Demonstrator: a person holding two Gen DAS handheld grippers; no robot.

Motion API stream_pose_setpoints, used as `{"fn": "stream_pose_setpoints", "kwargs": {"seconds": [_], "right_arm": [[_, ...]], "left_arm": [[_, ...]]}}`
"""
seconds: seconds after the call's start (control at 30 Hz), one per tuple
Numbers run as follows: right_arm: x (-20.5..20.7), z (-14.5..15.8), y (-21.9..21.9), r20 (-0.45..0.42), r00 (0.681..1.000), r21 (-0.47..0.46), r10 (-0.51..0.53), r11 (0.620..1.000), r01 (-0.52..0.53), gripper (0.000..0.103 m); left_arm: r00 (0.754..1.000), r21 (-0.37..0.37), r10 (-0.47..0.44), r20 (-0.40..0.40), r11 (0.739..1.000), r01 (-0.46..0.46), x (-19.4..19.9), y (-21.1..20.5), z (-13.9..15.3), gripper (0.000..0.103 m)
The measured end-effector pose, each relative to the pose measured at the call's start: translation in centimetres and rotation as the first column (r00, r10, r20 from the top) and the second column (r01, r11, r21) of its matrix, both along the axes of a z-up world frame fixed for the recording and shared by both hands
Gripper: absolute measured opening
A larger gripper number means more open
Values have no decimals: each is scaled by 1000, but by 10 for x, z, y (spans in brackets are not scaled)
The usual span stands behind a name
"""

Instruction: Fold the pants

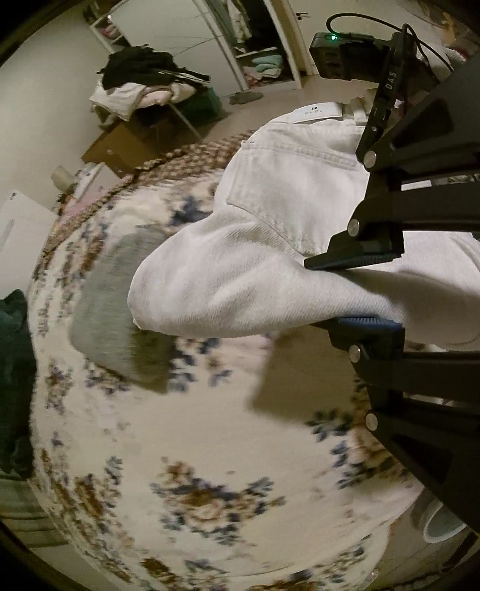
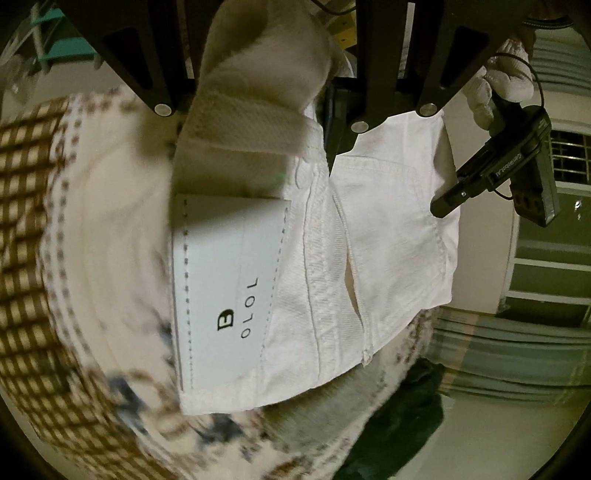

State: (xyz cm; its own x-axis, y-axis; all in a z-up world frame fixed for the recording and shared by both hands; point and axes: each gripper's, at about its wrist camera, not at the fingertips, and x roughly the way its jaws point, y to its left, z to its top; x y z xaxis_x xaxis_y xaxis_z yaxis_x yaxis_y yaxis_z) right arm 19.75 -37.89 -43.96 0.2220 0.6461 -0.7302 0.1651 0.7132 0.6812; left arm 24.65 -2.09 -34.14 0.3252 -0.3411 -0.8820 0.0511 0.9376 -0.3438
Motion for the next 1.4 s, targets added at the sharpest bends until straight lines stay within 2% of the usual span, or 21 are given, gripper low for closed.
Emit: {"fn": "stream_pose_setpoints", "kwargs": {"seconds": [0.17, 0.27, 0.4, 0.5, 0.6, 0.73, 0.83, 0.93, 1.0, 1.03, 1.1, 1.17, 1.23, 1.27, 1.3, 1.37, 1.4], "right_arm": [[80, 40, -2, 49, 999, -8, -1, 1000, 1, 25], [132, 48, -2, 64, 998, -11, -14, 1000, 14, 25], [226, 50, 8, 83, 996, -33, -28, 999, 31, 25], [289, 40, 27, 83, 996, -45, -32, 998, 36, 25], [349, 17, 37, 77, 996, -56, -34, 998, 39, 25], [403, -24, 49, 48, 998, -55, -44, 997, 46, 25], [420, -53, 56, 14, 999, -63, -32, 997, 33, 25], [427, -77, 63, -38, 999, -80, -8, 997, 5, 26], [429, -84, 65, -52, 999, -102, -4, 995, -1, 34], [429, -86, 65, -55, 998, -110, -4, 994, -2, 34], [430, -87, 67, -61, 998, -132, -4, 991, -4, 48], [426, -83, 69, -48, 999, -179, 8, 984, -16, 57], [423, -73, 76, -33, 999, -247, 21, 969, -28, 72], [419, -67, 79, -20, 999, -283, 25, 959, -30, 85], [416, -61, 81, -5, 1000, -324, 29, 945, -29, 89], [411, -50, 85, 14, 999, -405, 31, 914, -23, 89], [407, -43, 88, 26, 999, -460, 28, 888, -13, 91]], "left_arm": [[999, -25, 21, 29, 999, -20, 66, 4, 27, 19], [999, -39, 27, 46, 999, -26, 123, 6, 35, 19], [998, -66, 32, 46, 997, -28, 197, 12, 31, 19], [999, -72, 28, 36, 997, -26, 254, 18, 20, 19], [1000, -57, 15, 22, 998, -14, 311, 26, -5, 20], [1000, -32, 4, -2, 999, -5, 353, 36, -38, 20], [998, -6, -4, -58, 1000, 3, 370, 41, -65, 22], [995, 46, -9, -97, 999, 14, 376, 45, -85, 29], [995, 60, -11, -98, 998, 17, 375, 45, -89, 33], [996, 75, -9, -91, 997, 16, 373, 44, -89, 40], [997, 118, -11, -74, 993, 20, 372, 42, -86, 50], [998, 163, -12, -57, 986, 21, 371, 40, -82, 76], [1000, 196, -13, -16, 980, 15, 369, 38, -73, 83], [1000, 215, -21, 10, 976, 19, 365, 35, -66, 88], [999, 234, -30, 25, 972, 23, 361, 32, -61, 91], [998, 265, -48, 37, 964, 36, 355, 25, -55, 101], [998, 276, -52, 42, 960, 39, 351, 22, -52, 101]]}}
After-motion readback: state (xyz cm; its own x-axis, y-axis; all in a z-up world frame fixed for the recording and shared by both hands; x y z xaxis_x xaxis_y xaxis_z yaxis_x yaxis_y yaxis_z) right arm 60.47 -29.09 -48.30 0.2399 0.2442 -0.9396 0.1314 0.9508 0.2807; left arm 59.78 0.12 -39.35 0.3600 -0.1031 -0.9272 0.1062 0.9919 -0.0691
